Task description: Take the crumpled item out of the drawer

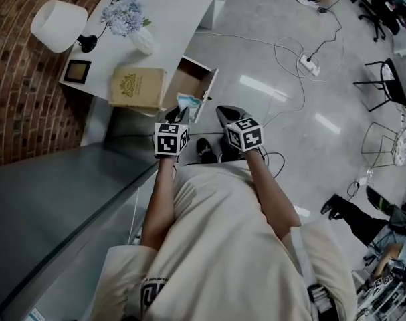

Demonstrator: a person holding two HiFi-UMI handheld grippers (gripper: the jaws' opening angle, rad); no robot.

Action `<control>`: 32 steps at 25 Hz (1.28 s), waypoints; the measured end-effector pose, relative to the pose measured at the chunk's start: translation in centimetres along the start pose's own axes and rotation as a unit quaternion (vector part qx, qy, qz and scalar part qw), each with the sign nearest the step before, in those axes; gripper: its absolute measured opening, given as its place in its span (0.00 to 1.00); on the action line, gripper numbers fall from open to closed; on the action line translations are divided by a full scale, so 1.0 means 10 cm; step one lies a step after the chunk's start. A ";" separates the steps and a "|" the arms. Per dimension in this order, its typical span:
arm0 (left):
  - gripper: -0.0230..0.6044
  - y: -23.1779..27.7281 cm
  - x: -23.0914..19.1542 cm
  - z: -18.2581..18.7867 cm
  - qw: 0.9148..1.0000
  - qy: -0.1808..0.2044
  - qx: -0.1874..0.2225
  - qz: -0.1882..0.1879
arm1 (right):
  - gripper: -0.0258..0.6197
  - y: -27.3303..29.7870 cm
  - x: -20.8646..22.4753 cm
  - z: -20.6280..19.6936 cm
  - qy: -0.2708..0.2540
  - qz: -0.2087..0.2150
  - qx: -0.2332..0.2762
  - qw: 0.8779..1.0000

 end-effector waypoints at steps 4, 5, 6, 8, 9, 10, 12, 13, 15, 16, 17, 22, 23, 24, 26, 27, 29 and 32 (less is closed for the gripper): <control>0.17 0.01 0.00 -0.02 1.000 -0.002 -0.001 0.000 | 0.08 0.00 -0.01 0.00 -0.004 0.004 -0.001 1.000; 0.17 0.01 0.01 -0.03 1.000 -0.003 -0.002 0.000 | 0.08 -0.01 -0.01 -0.01 -0.005 0.004 -0.002 1.000; 0.17 0.01 0.02 -0.04 1.000 -0.003 -0.003 0.000 | 0.08 -0.02 -0.01 -0.02 -0.006 0.004 -0.002 1.000; 0.17 0.02 0.04 -0.05 1.000 -0.004 -0.004 -0.001 | 0.08 -0.03 -0.01 -0.04 -0.007 0.004 -0.004 1.000; 0.17 0.02 0.05 -0.07 1.000 -0.003 -0.005 -0.002 | 0.08 -0.04 -0.01 -0.05 -0.010 0.003 -0.006 1.000; 0.18 0.02 0.06 -0.08 1.000 -0.002 -0.006 -0.002 | 0.08 -0.05 -0.01 -0.06 -0.013 0.002 -0.007 1.000; 0.17 0.01 0.08 -0.09 1.000 -0.002 -0.008 -0.002 | 0.08 -0.07 -0.02 -0.09 -0.018 0.002 -0.009 1.000; 0.18 0.00 0.09 -0.09 1.000 -0.002 -0.008 -0.001 | 0.08 -0.07 -0.02 -0.10 -0.017 0.004 -0.007 1.000; 0.17 0.00 0.09 -0.10 1.000 -0.001 -0.008 -0.001 | 0.08 -0.08 -0.04 -0.10 -0.015 0.009 -0.003 1.000; 0.18 0.01 0.09 -0.11 1.000 0.000 -0.007 -0.002 | 0.08 -0.08 -0.06 -0.09 -0.017 0.012 -0.001 1.000; 0.18 0.01 0.09 -0.12 1.000 -0.001 -0.007 -0.002 | 0.08 -0.08 -0.07 -0.08 -0.020 0.014 0.002 1.000; 0.18 0.01 0.11 -0.11 1.000 0.000 -0.006 -0.003 | 0.08 -0.11 -0.09 -0.05 -0.023 0.019 0.012 0.999; 0.18 0.00 0.12 -0.11 1.000 0.001 -0.006 -0.003 | 0.08 -0.12 -0.09 -0.05 -0.023 0.019 0.013 0.999; 0.18 0.00 0.12 -0.11 1.000 0.001 -0.005 -0.003 | 0.08 -0.13 -0.09 -0.05 -0.023 0.018 0.013 0.999; 0.18 0.00 0.12 -0.12 1.000 0.001 -0.004 -0.003 | 0.08 -0.13 -0.10 -0.06 -0.022 0.017 0.014 1.000; 0.18 -0.01 0.13 -0.12 1.000 0.001 -0.004 -0.004 | 0.08 -0.14 -0.10 -0.06 -0.022 0.017 0.014 1.000; 0.18 -0.01 0.12 -0.13 1.000 -0.001 -0.002 -0.004 | 0.08 -0.14 -0.11 -0.06 -0.023 0.017 0.015 0.999; 0.18 -0.03 0.12 -0.15 1.000 -0.006 -0.002 -0.005 | 0.08 -0.15 -0.13 -0.06 -0.025 0.016 0.016 0.999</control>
Point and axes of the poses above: the fingertips, and each gripper's own axes: y forward along the fingers, x to its right, z out of its top, the point moved 3 cm from there along -y, backward along the fingers, and after that the axes turned 15 degrees about -y, right-handed, at the moved point
